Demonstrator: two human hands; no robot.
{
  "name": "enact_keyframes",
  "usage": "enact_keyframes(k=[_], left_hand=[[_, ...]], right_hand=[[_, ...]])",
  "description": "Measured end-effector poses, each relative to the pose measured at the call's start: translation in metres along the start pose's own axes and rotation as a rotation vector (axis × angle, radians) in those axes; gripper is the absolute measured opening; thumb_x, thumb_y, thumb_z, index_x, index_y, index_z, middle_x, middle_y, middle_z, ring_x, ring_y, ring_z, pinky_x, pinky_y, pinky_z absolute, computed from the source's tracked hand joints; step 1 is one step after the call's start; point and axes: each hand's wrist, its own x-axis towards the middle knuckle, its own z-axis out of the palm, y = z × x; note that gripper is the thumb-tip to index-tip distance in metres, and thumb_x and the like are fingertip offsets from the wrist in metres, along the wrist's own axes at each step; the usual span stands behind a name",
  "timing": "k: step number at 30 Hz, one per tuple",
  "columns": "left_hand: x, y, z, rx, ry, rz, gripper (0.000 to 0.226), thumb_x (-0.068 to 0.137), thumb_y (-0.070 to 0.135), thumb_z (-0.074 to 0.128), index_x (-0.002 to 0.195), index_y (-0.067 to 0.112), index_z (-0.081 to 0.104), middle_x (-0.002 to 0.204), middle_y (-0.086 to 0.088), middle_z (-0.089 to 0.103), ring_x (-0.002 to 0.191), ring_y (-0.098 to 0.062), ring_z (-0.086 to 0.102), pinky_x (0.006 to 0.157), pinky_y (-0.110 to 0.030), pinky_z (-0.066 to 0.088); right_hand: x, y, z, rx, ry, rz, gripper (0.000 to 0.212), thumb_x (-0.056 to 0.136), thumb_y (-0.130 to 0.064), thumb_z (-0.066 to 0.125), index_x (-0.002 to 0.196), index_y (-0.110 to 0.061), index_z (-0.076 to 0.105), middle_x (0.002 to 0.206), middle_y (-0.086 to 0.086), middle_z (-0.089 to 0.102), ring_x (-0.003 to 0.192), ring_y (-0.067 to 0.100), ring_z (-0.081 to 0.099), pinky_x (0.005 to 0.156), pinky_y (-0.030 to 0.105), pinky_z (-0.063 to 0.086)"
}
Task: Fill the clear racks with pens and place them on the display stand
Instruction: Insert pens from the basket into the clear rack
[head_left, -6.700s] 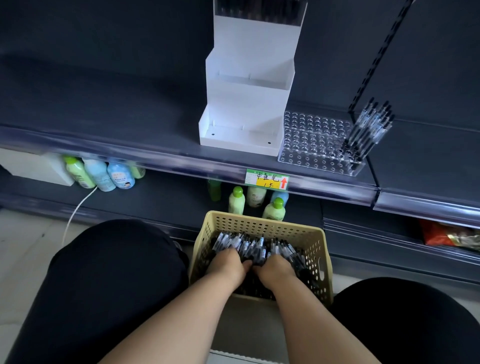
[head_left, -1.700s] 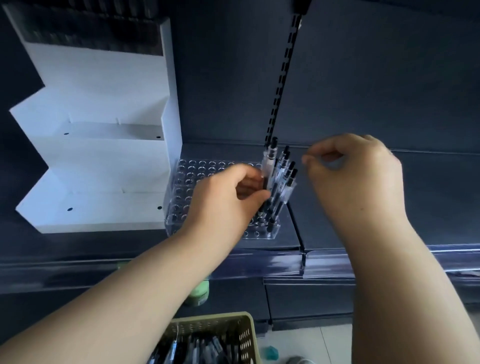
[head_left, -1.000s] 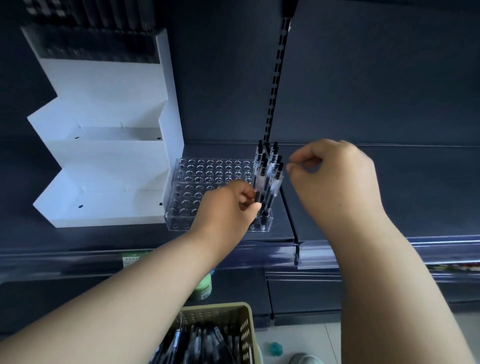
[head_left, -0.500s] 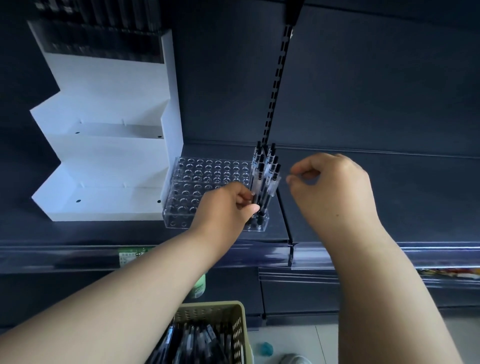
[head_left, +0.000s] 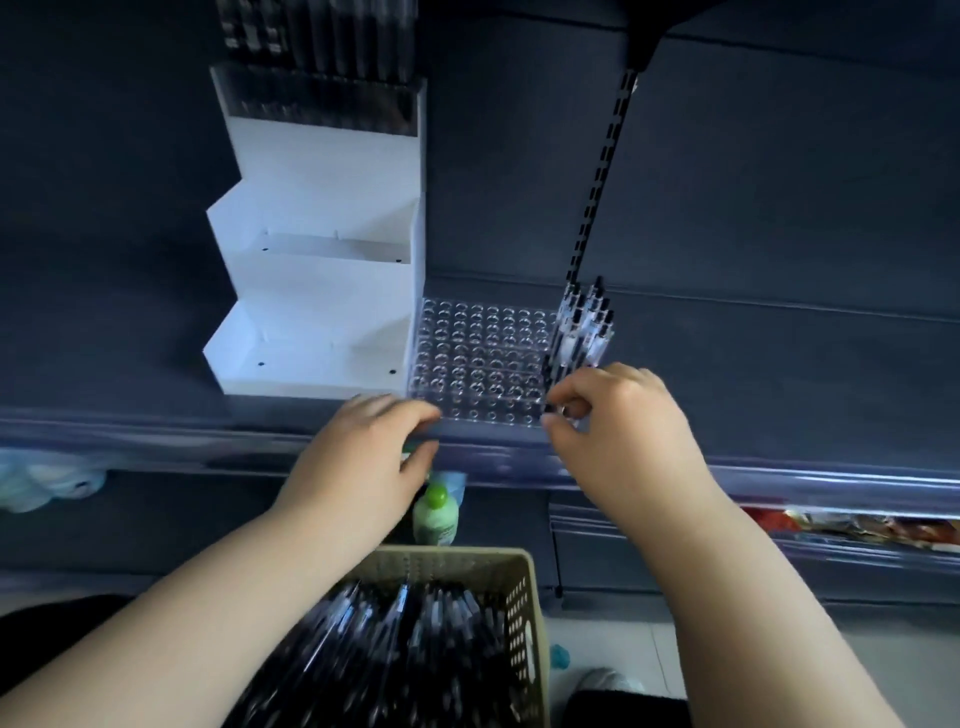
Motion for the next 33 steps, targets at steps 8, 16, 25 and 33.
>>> enact_keyframes(k=[8, 16, 25, 33], left_hand=[[-0.097, -0.053, -0.018, 0.134, -0.197, -0.035, 0.029, 0.086, 0.022, 0.063, 0.115, 0.020, 0.064, 0.107, 0.007, 0.065, 0.106, -0.017, 0.054, 0.083, -0.033, 0.050], [-0.140, -0.082, 0.005, 0.155, -0.396, -0.190, 0.024, 0.093, 0.024, 0.049, 0.114, 0.023, 0.060, 0.112, 0.005, 0.060, 0.109, -0.016, 0.050, 0.088, -0.033, 0.046], [-0.149, -0.080, 0.036, 0.187, -0.653, -0.306, 0.021, 0.092, 0.017, 0.046, 0.107, 0.017, 0.060, 0.114, -0.005, 0.059, 0.102, -0.025, 0.056, 0.083, -0.031, 0.047], [-0.136, -0.066, 0.076, -0.057, -0.680, -0.547, 0.022, 0.093, 0.018, 0.048, 0.108, 0.012, 0.062, 0.112, -0.010, 0.063, 0.104, -0.027, 0.059, 0.083, -0.028, 0.045]], right_hand=[[-0.061, -0.025, 0.044, -0.115, -0.405, 0.009, 0.026, 0.085, -0.031, 0.060, 0.109, -0.023, 0.063, 0.104, 0.001, 0.060, 0.106, 0.022, 0.048, 0.086, 0.030, 0.045], [-0.120, -0.047, 0.093, -0.144, -0.723, 0.197, 0.022, 0.086, -0.027, 0.057, 0.105, -0.018, 0.063, 0.106, 0.004, 0.064, 0.097, 0.024, 0.060, 0.079, 0.028, 0.050], [-0.157, -0.089, 0.144, 0.033, -0.642, 0.233, 0.026, 0.088, -0.009, 0.047, 0.111, -0.009, 0.060, 0.119, 0.012, 0.053, 0.100, 0.028, 0.058, 0.083, 0.026, 0.048], [-0.144, -0.079, 0.181, 0.132, -0.652, 0.434, 0.031, 0.088, -0.003, 0.045, 0.114, -0.011, 0.060, 0.114, 0.009, 0.064, 0.106, 0.025, 0.059, 0.085, 0.025, 0.045]])
